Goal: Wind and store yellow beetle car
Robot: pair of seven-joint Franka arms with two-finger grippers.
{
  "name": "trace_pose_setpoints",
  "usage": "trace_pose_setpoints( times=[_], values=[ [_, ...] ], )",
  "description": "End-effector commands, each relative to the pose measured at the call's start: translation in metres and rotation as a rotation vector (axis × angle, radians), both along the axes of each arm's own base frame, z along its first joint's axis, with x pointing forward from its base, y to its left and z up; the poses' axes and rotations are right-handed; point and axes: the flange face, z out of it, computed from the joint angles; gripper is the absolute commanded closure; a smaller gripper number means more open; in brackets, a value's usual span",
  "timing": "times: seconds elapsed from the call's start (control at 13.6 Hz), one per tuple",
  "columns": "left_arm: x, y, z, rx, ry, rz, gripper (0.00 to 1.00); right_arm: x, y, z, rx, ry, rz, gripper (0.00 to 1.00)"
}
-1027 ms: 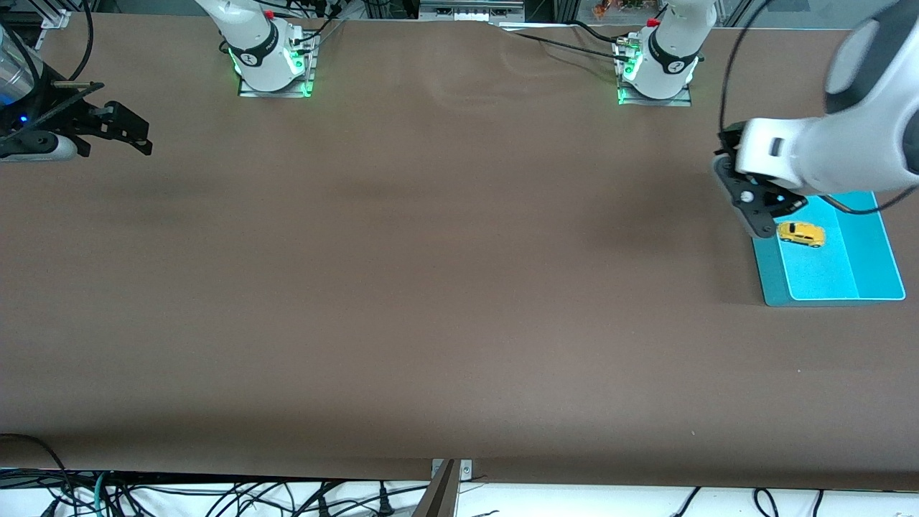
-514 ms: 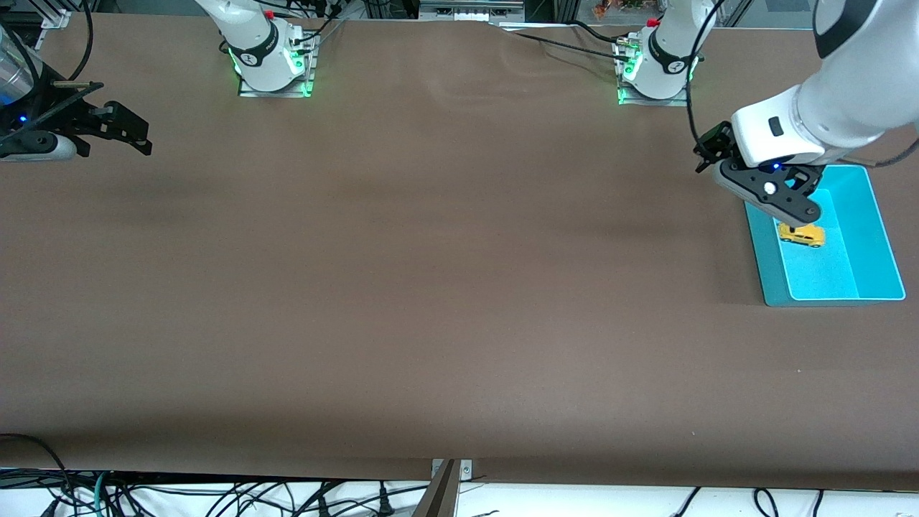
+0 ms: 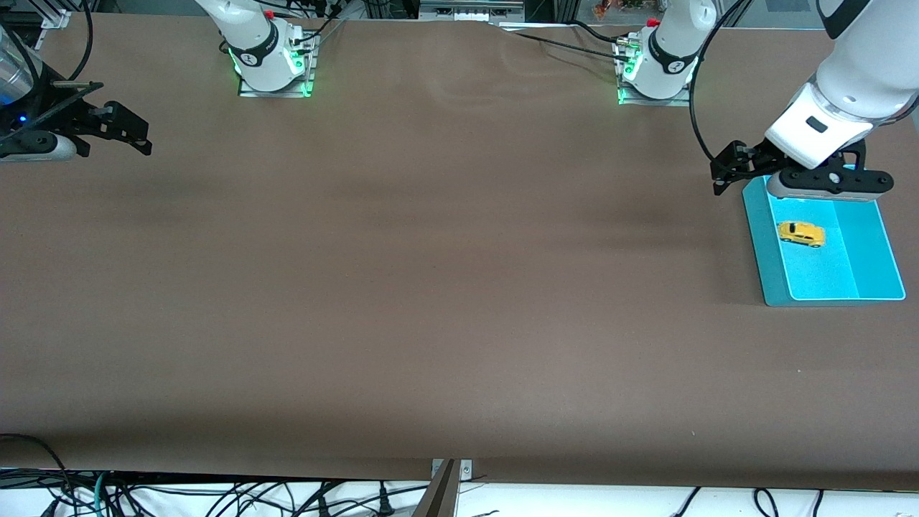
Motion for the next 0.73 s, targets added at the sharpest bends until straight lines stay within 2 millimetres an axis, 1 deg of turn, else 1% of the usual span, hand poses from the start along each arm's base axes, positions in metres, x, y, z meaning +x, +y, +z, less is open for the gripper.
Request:
trace_pose_setpoints(
  times=[0.0,0.07,0.15,0.22,0.44,0.59,0.66],
  values=[
    [-0.005,0.005,0.016,-0.067,0.043,0.042,0.00,0.003,0.000,0.006,-0.004,-0.003,-0.011,0.00],
    [-0.006,0.009,0.018,-0.090,0.065,0.055,0.00,0.003,0.000,0.006,-0.004,-0.001,-0.011,0.00],
    [-0.003,0.020,0.016,-0.094,0.075,0.072,0.00,0.003,0.000,0.006,-0.003,-0.001,-0.016,0.00],
    [-0.001,0.023,0.018,-0.092,0.070,0.075,0.00,0.002,0.000,0.005,-0.003,0.003,-0.018,0.00],
    [0.000,0.023,0.028,-0.094,0.051,0.073,0.00,0.002,-0.001,0.006,-0.003,0.002,-0.019,0.00],
    [-0.002,0.020,0.028,-0.086,0.068,0.068,0.00,0.003,0.000,0.006,-0.003,0.000,-0.019,0.00],
    [-0.002,0.022,0.028,-0.086,0.069,0.071,0.00,0.002,0.000,0.005,-0.003,0.003,-0.019,0.00]
  ],
)
